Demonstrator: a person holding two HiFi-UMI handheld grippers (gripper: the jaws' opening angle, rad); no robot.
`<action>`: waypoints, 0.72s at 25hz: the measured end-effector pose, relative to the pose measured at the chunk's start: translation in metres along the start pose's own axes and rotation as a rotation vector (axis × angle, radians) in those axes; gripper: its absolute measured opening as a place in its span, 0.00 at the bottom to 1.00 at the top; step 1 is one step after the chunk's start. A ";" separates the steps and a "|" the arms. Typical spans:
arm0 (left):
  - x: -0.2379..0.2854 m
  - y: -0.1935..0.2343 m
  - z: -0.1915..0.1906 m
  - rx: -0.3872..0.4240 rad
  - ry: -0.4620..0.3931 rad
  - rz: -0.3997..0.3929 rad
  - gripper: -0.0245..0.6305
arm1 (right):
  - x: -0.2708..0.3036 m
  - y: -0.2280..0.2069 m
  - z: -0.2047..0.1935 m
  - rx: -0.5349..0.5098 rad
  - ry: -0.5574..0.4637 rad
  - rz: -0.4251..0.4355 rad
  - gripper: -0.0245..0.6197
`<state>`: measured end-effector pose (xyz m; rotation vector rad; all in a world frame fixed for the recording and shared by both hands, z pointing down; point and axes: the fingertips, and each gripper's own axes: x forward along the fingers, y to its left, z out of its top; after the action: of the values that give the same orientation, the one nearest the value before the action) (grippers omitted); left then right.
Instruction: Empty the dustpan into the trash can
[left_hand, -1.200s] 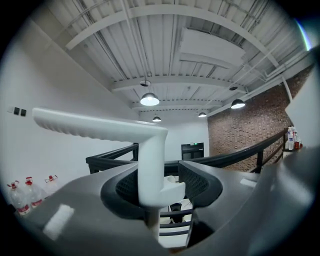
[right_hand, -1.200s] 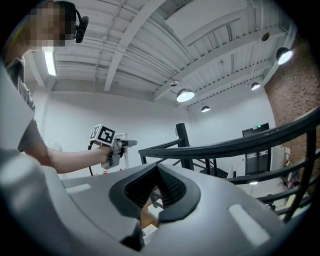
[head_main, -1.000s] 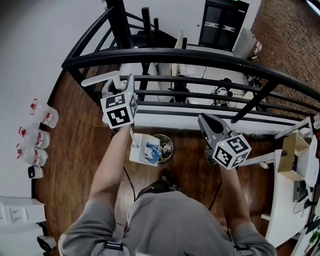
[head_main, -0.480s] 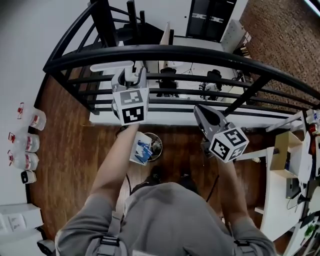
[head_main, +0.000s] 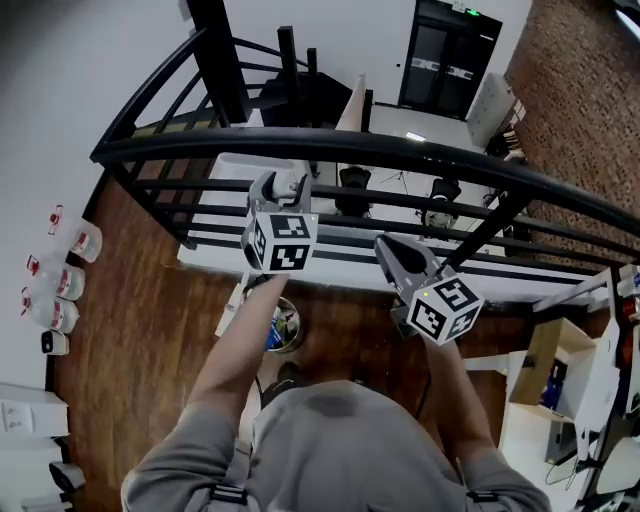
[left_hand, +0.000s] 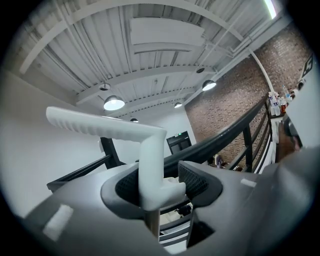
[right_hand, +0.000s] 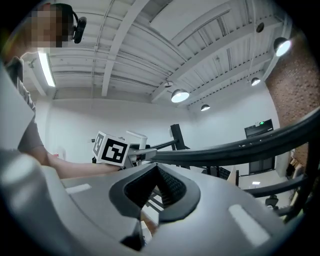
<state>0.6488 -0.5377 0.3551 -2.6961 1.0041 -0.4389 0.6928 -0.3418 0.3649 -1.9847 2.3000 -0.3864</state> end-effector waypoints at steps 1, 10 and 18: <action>0.003 -0.012 -0.001 0.013 0.010 -0.004 0.36 | -0.008 -0.009 -0.001 0.005 0.005 0.004 0.04; 0.027 -0.063 0.011 0.064 0.053 -0.024 0.36 | -0.030 -0.056 0.005 0.008 0.006 0.043 0.04; 0.018 -0.071 0.011 0.072 0.055 -0.011 0.36 | -0.030 -0.058 0.003 0.012 0.019 0.100 0.04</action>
<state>0.7078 -0.4966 0.3711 -2.6403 0.9695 -0.5430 0.7542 -0.3198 0.3733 -1.8588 2.3905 -0.4116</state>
